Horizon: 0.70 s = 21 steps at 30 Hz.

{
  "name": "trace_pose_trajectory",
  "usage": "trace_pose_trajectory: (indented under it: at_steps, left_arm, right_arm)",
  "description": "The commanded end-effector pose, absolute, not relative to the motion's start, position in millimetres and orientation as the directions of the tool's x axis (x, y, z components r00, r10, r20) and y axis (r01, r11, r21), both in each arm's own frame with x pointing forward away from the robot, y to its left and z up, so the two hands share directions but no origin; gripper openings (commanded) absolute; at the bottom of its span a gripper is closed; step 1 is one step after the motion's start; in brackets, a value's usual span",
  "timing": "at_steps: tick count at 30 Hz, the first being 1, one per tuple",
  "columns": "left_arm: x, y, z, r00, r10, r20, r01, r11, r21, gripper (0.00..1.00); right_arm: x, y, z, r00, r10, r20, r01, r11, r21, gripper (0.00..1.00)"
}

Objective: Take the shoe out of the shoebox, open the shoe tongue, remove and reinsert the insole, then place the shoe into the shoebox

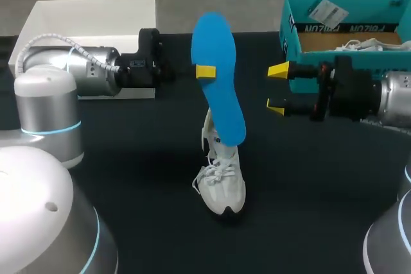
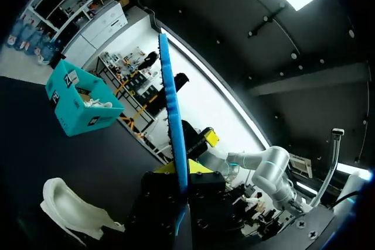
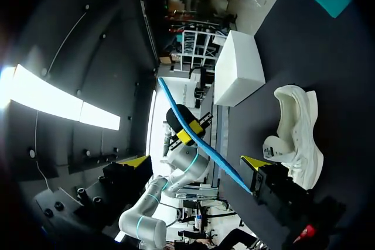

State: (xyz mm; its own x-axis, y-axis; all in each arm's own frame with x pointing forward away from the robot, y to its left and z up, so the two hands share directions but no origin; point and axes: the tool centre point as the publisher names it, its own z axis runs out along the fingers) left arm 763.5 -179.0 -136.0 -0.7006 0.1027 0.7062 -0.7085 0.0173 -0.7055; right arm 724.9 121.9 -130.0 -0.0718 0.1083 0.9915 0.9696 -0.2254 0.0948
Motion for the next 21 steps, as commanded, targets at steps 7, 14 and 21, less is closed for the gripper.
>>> trace_pose_trajectory:
  at_steps: [7,14,21]
  left_arm:
    - [779.0,-176.9,-135.2,-0.987,0.161,0.015,-0.006,0.06,-0.998,0.0]
    - [786.0,-178.3,-125.2,-0.96,0.128,-0.248,0.247,-0.025,-0.969,0.0]
    - [786.0,-178.3,-125.2,-0.96,0.128,-0.248,0.247,-0.025,-0.969,0.0]
  right_arm:
    - [724.4,124.2,-130.4,-0.071,0.11,0.991,0.969,-0.229,0.095,1.0]
    - [724.4,124.2,-130.4,-0.071,0.11,0.991,0.969,-0.229,0.095,1.0]
    - [724.4,124.2,-130.4,-0.071,0.11,0.991,0.969,-0.229,0.095,1.0]
